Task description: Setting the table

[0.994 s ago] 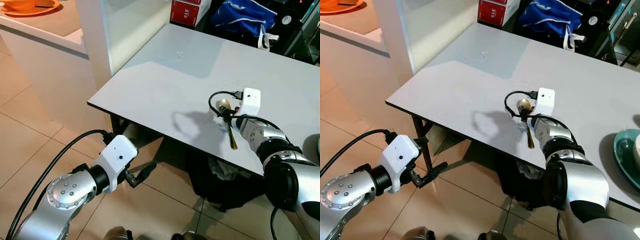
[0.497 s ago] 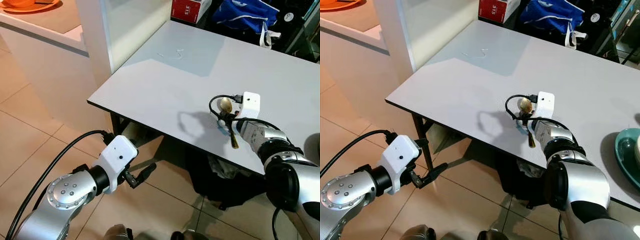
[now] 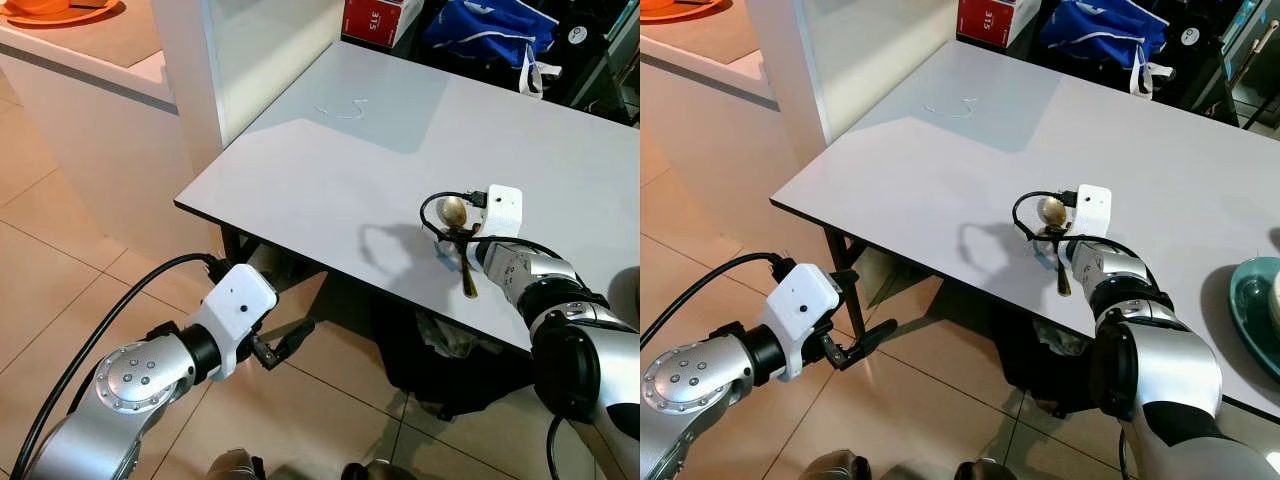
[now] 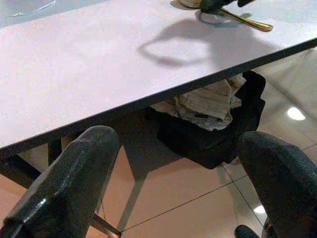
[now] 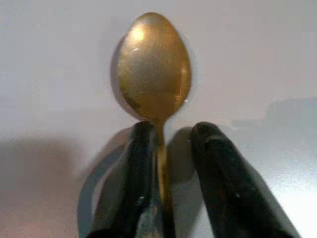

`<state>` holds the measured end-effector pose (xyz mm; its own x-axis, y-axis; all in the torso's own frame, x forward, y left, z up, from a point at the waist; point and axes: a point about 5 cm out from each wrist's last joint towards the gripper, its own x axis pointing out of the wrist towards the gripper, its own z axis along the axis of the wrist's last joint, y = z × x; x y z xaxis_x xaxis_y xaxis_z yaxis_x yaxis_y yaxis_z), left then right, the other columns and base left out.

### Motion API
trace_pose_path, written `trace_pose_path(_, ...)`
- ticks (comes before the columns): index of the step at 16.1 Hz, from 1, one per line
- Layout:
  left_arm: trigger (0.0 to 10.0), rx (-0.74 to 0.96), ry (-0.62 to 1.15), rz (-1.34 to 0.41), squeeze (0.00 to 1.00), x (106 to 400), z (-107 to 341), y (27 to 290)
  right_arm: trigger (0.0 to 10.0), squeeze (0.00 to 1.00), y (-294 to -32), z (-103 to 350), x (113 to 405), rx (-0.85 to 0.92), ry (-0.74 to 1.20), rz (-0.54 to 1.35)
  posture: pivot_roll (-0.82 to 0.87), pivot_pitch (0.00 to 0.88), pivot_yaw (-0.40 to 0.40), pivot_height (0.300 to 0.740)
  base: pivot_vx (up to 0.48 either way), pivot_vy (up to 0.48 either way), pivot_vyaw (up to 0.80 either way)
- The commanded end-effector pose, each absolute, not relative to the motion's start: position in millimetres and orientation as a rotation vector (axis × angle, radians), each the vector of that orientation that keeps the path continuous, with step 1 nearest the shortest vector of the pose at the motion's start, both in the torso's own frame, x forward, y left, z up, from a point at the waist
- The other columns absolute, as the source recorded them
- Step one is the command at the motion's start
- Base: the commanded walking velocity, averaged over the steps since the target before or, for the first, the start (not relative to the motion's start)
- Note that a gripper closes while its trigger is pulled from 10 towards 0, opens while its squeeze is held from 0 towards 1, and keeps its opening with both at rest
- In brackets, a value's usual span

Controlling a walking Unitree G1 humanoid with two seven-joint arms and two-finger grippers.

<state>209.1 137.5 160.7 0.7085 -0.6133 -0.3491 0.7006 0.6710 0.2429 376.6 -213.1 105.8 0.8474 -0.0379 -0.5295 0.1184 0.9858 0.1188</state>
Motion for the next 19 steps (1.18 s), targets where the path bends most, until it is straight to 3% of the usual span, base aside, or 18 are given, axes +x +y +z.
trace_pose_path(1, 10.0, 0.372, 0.243, -0.757, 0.00, 210, 161, 136, 0.0, 0.00, -215, 92, 368, 0.148, 0.623, -0.091, 0.14, 0.076, -0.100, 0.740, 0.000, 0.000, 0.00)
trace_pose_path(9, 10.0, 0.374, 0.234, -0.756, 0.00, 213, 161, 136, 0.0, 0.00, -211, 87, 366, 0.141, 0.646, -0.087, 0.14, 0.064, -0.102, 0.740, 0.000, 0.000, 0.00)
trace_pose_path(17, 10.0, 0.373, 0.226, -0.753, 0.00, 216, 161, 135, 0.0, 0.00, -205, 84, 366, 0.338, 0.658, -0.214, 0.14, 0.056, -0.107, 0.740, 0.000, 0.000, 0.00)
trace_pose_path(19, 10.0, 0.374, 0.225, -0.751, 0.00, 216, 162, 135, 0.0, 0.00, -207, 84, 366, 0.298, 0.661, -0.227, 0.14, 0.054, -0.108, 0.740, 0.000, 0.000, 0.00)
